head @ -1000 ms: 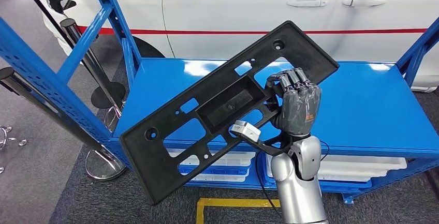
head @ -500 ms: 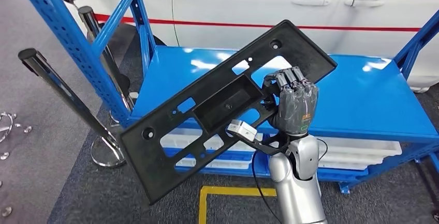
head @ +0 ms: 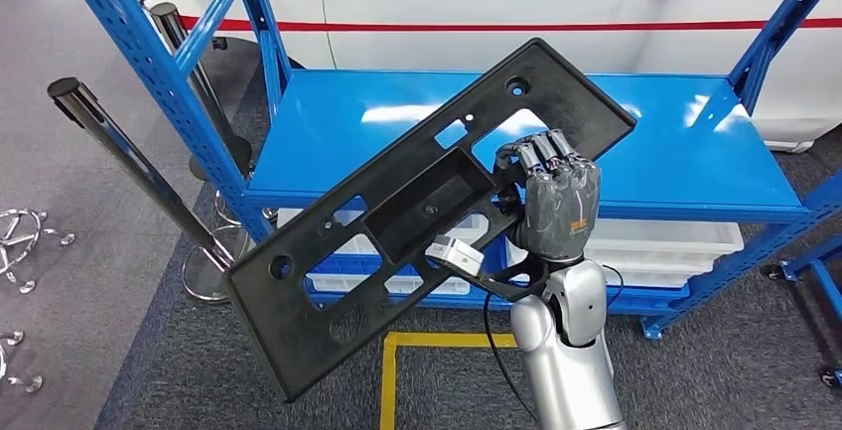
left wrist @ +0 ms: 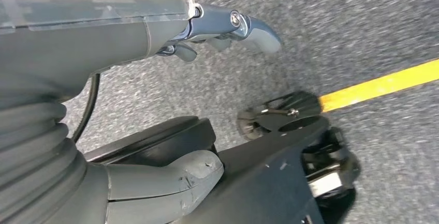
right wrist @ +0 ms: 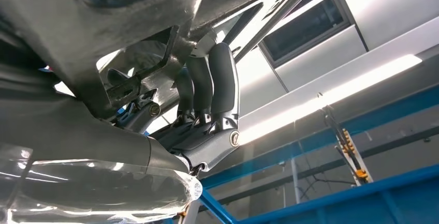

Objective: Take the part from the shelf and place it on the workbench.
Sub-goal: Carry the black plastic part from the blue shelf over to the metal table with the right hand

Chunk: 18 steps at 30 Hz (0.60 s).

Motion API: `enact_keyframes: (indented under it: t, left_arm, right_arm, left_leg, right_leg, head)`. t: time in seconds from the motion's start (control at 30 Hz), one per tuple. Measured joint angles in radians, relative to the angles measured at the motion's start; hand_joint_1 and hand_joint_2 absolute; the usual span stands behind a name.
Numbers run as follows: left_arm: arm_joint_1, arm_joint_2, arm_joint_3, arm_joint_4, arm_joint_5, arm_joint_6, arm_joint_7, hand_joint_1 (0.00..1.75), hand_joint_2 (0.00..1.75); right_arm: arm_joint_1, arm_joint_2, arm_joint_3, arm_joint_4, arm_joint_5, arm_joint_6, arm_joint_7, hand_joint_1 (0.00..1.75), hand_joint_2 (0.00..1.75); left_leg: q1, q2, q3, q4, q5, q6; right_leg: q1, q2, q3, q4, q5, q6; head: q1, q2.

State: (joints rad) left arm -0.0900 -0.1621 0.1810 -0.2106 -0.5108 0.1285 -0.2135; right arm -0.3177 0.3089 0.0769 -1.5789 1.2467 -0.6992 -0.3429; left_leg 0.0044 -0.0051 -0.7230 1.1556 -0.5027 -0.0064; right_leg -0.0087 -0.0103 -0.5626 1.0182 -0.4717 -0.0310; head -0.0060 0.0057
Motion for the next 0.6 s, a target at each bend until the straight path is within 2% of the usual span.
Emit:
enact_keyframes:
  t: [0.03,0.07,0.1,0.13,0.17,0.2,0.23,0.27,0.3,0.33,0.37,0.4,0.43,0.47,0.53,0.57,0.6]
  left_arm:
    - [0.000,0.000,0.000,0.000,0.000,0.000,0.000,0.00,1.75]
    - [0.000,0.000,0.001,0.000,0.000,0.000,0.000,0.00,1.75]
    - [0.000,0.000,0.001,0.000,-0.001,0.000,0.000,0.00,1.75]
    - [-0.001,0.000,0.002,0.000,-0.002,0.000,0.000,0.00,1.75]
    - [-0.001,0.000,0.002,0.000,-0.002,-0.001,0.000,0.00,1.75]
    - [-0.003,0.000,0.003,0.000,-0.003,-0.001,0.000,0.00,1.75]
    - [-0.005,0.000,0.003,0.000,-0.004,-0.001,0.000,0.00,1.75]
    - [-0.008,0.000,0.003,0.000,-0.006,-0.001,0.000,0.00,1.75]
    - [-0.010,0.000,0.003,0.000,-0.007,-0.001,0.000,0.00,1.75]
    - [-0.011,0.000,0.004,0.000,-0.009,-0.001,0.000,0.00,1.75]
    - [-0.011,0.000,0.004,0.000,-0.010,-0.001,0.001,0.00,1.75]
    - [-0.011,0.000,0.005,0.000,-0.011,0.000,0.002,0.00,1.75]
    - [-0.011,-0.001,0.005,0.000,-0.011,0.000,0.003,0.00,1.75]
    - [-0.011,-0.001,0.005,0.000,-0.011,0.000,0.003,0.00,1.75]
    - [-0.012,-0.001,0.006,0.000,-0.012,0.000,0.004,0.00,1.75]
    - [-0.012,-0.001,0.006,0.000,-0.012,0.000,0.004,0.00,1.75]
    - [-0.012,-0.001,0.006,0.000,-0.012,-0.001,0.004,0.00,1.75]
  right_arm:
    - [0.000,0.000,0.001,0.000,0.000,0.000,0.000,1.75,1.75]
    - [0.001,0.000,0.002,0.000,0.001,0.000,0.000,1.75,1.75]
    - [0.002,0.000,0.002,0.001,0.002,0.000,0.000,1.75,1.75]
    - [0.002,0.000,0.002,0.001,0.004,0.000,0.000,1.75,1.75]
    - [0.002,0.000,0.002,0.001,0.007,0.000,0.000,1.75,1.75]
    - [0.003,0.000,0.002,0.001,0.010,0.000,0.000,1.75,1.75]
    - [0.002,0.000,0.003,0.000,0.013,0.000,0.000,1.75,1.75]
    - [0.002,0.000,0.003,0.000,0.015,0.000,0.000,1.75,1.75]
    - [0.002,0.000,0.003,0.000,0.016,0.000,0.000,1.75,1.75]
    - [0.001,0.000,0.004,0.000,0.017,0.000,0.000,1.75,1.75]
    - [0.001,0.000,0.004,0.000,0.018,0.000,0.000,1.75,1.75]
    - [0.002,0.001,0.004,0.000,0.020,0.000,0.000,1.75,1.75]
    - [0.002,0.001,0.005,0.000,0.021,0.000,0.000,1.75,1.75]
    - [0.002,0.000,0.005,0.000,0.024,0.000,0.001,1.75,1.75]
    - [0.003,0.000,0.005,0.000,0.029,0.000,0.005,1.75,1.75]
    - [0.004,0.000,0.005,0.000,0.032,0.000,0.007,1.75,1.75]
    - [0.004,0.000,0.005,0.001,0.035,0.000,0.010,1.75,1.75]
  left_leg:
    - [0.003,0.000,-0.010,0.062,-0.041,-0.006]
    - [0.006,0.000,-0.012,0.114,-0.060,-0.010]
    - [0.008,0.000,-0.002,0.141,-0.052,-0.013]
    - [0.009,0.000,0.023,0.135,-0.028,-0.015]
    - [0.010,0.000,0.065,0.097,-0.002,-0.016]
    - [0.011,0.000,0.121,0.034,0.008,-0.014]
    - [0.009,0.000,0.181,-0.045,-0.001,-0.011]
    - [0.007,-0.001,0.223,-0.106,-0.015,-0.005]
    - [0.004,-0.002,0.248,-0.146,-0.028,0.001]
    - [0.000,-0.002,0.255,-0.166,-0.031,0.008]
    - [0.001,-0.001,0.247,-0.167,-0.020,0.017]
    - [0.001,0.002,0.241,-0.171,-0.008,0.025]
    - [0.002,0.005,0.232,-0.174,0.006,0.035]
    - [0.003,0.008,0.220,-0.177,0.021,0.044]
    - [-0.001,0.011,0.188,-0.175,0.046,0.054]
    - [-0.003,0.012,0.170,-0.173,0.059,0.054]
    - [-0.004,0.012,0.151,-0.169,0.071,0.053]
  right_leg:
    - [0.000,-0.001,-0.016,0.001,0.013,-0.002]
    - [0.000,-0.002,-0.034,0.003,0.026,0.000]
    - [0.000,-0.002,-0.052,0.004,0.039,0.001]
    - [-0.001,-0.003,-0.071,0.007,0.052,0.003]
    - [-0.002,-0.003,-0.089,0.009,0.064,0.006]
    - [-0.002,-0.003,-0.104,0.012,0.075,0.010]
    - [-0.002,-0.003,-0.115,0.014,0.085,0.015]
    - [-0.002,-0.003,-0.121,0.014,0.096,0.021]
    - [-0.002,-0.004,-0.123,0.013,0.106,0.028]
    - [-0.003,-0.005,-0.124,0.009,0.118,0.035]
    - [-0.004,-0.005,-0.125,0.006,0.126,0.041]
    - [-0.006,-0.002,-0.129,0.010,0.120,0.046]
    - [-0.006,0.000,-0.139,0.029,0.092,0.050]
    - [-0.007,0.003,-0.153,0.067,0.047,0.052]
    - [-0.008,0.006,-0.181,0.185,-0.059,0.053]
    - [-0.008,0.007,-0.188,0.243,-0.084,0.055]
    - [-0.008,0.007,-0.184,0.281,-0.084,0.056]
  head:
    - [0.000,0.000]
    - [0.000,0.000]
    - [0.000,0.000]
    - [0.000,0.000]
    - [0.000,0.000]
    - [-0.001,0.000]
    - [0.000,0.000]
    - [0.000,0.000]
    - [0.000,0.000]
    - [0.000,0.000]
    - [0.000,0.000]
    - [0.000,0.000]
    - [0.000,0.000]
    - [0.000,0.000]
    - [0.001,0.000]
    - [0.001,0.000]
    - [0.001,0.000]
